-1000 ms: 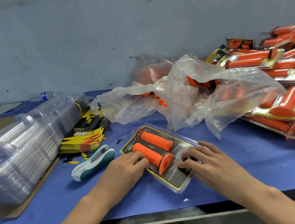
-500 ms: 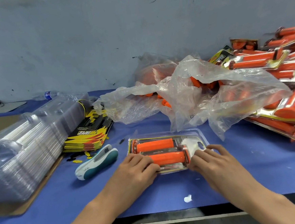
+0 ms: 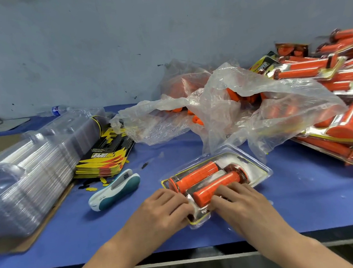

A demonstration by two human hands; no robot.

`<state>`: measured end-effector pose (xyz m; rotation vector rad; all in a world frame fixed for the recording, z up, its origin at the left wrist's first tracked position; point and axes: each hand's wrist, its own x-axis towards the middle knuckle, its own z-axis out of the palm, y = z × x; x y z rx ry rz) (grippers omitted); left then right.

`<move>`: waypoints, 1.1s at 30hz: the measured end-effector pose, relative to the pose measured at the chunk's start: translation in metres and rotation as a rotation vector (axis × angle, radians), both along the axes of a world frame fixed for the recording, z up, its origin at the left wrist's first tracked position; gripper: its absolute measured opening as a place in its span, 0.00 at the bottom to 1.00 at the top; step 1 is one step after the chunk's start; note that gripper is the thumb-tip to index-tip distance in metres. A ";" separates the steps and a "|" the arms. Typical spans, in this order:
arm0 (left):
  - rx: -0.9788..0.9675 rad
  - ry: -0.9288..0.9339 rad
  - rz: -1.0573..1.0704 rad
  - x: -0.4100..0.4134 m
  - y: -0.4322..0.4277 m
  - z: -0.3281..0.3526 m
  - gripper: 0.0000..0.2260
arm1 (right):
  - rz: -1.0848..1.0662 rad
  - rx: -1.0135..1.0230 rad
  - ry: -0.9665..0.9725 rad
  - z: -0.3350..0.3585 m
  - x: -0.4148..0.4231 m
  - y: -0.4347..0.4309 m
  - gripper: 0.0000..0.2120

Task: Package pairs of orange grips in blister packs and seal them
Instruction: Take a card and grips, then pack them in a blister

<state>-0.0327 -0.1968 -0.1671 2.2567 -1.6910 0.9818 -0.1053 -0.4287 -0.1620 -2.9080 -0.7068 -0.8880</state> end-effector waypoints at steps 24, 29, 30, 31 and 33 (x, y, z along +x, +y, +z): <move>-0.061 -0.061 0.053 0.004 -0.009 0.001 0.05 | 0.101 0.076 -0.109 -0.009 -0.008 0.017 0.08; -0.070 -0.092 0.102 -0.003 -0.006 0.004 0.11 | 0.179 0.118 -0.119 -0.014 -0.008 0.012 0.09; -0.057 -0.094 0.106 -0.006 -0.005 0.004 0.12 | 0.198 0.123 -0.104 -0.015 -0.009 0.010 0.08; -0.042 -0.099 0.109 -0.008 -0.003 0.005 0.12 | 0.208 0.118 -0.087 -0.016 -0.010 0.009 0.08; -0.012 -0.133 0.128 -0.011 -0.002 0.007 0.13 | 0.204 0.090 -0.074 -0.016 -0.011 0.006 0.04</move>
